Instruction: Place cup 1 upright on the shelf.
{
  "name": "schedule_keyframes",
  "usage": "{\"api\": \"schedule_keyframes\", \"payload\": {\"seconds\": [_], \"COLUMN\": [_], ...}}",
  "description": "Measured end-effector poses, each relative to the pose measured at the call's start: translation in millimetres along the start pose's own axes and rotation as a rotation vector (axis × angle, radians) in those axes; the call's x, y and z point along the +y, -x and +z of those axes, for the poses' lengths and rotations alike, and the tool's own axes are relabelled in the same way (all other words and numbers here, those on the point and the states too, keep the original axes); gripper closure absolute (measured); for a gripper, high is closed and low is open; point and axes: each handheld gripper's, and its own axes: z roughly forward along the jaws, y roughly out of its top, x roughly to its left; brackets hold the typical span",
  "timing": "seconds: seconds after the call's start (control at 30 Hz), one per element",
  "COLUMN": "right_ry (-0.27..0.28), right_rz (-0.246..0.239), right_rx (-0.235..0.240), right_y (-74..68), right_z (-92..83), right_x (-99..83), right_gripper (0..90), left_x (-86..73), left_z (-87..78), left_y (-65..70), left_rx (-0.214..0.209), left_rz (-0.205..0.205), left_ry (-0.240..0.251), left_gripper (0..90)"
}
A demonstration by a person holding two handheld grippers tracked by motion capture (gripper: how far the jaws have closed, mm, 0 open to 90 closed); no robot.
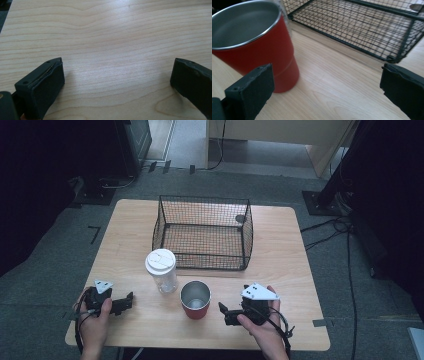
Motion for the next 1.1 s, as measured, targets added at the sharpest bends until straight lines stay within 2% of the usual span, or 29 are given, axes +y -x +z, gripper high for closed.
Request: {"api": "schedule_keyframes", "payload": {"seconds": [0.4, 1.1], "right_ry": [-0.005, -0.003], "right_rz": [-0.007, -0.042], "right_rx": [0.076, 0.136], "right_y": [-17.0, -36.8], "right_z": [7.6, 19.5], "right_x": [-2.2, 2.8], "right_gripper": [0.0, 0.0], "left_x": [0.0, 0.0], "left_z": [0.0, 0.0], "left_y": [0.0, 0.0], "left_rx": [0.0, 0.0], "left_rz": [0.0, 0.0], "left_ry": [0.0, 0.0], "left_gripper": [0.1, 0.1]}}
